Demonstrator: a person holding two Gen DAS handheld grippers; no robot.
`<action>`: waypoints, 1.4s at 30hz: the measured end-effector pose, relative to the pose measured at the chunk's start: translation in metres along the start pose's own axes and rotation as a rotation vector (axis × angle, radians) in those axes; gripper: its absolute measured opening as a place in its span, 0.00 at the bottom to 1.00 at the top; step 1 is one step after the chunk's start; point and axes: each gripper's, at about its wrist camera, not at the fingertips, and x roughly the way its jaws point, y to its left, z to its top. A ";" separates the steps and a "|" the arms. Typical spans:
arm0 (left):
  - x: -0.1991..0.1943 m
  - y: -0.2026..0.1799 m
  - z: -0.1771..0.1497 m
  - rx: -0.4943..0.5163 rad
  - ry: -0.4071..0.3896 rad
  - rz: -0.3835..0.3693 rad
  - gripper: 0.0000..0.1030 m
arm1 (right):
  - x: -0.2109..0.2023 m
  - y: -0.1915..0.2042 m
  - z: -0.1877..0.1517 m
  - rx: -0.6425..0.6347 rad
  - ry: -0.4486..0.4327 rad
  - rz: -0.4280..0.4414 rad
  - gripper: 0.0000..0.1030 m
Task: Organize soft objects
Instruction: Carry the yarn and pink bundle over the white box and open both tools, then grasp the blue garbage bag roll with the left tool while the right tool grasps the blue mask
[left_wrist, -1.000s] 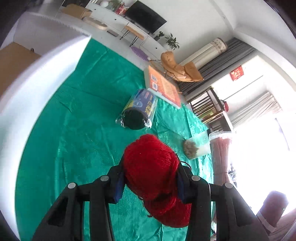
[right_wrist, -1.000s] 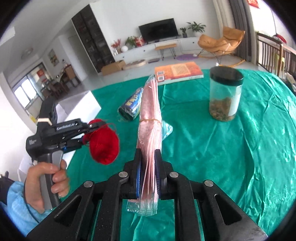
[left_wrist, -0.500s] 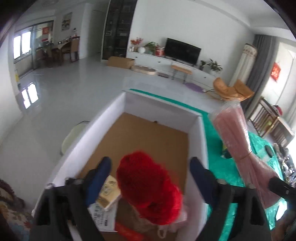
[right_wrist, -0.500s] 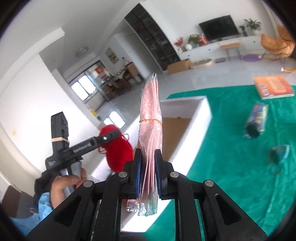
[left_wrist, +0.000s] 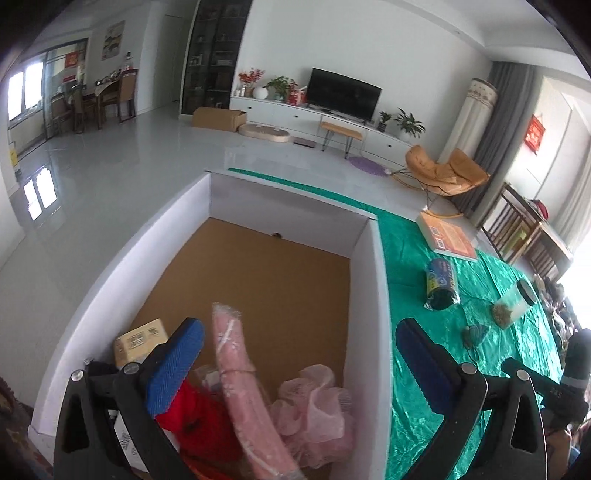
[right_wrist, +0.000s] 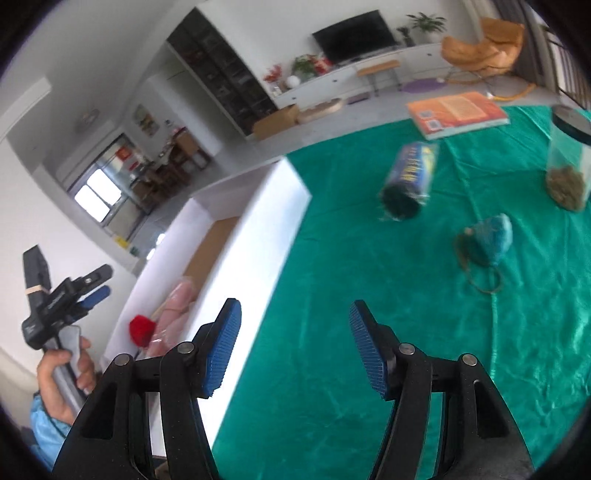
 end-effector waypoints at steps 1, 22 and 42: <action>0.006 -0.012 0.001 0.020 0.010 -0.019 1.00 | -0.002 -0.015 0.003 0.027 -0.008 -0.024 0.63; 0.265 -0.274 0.049 0.381 0.349 -0.152 1.00 | 0.078 -0.140 0.053 -0.002 0.049 -0.372 0.40; 0.096 -0.160 0.090 0.242 0.160 -0.314 0.53 | -0.029 -0.014 0.089 -0.196 -0.111 -0.184 0.40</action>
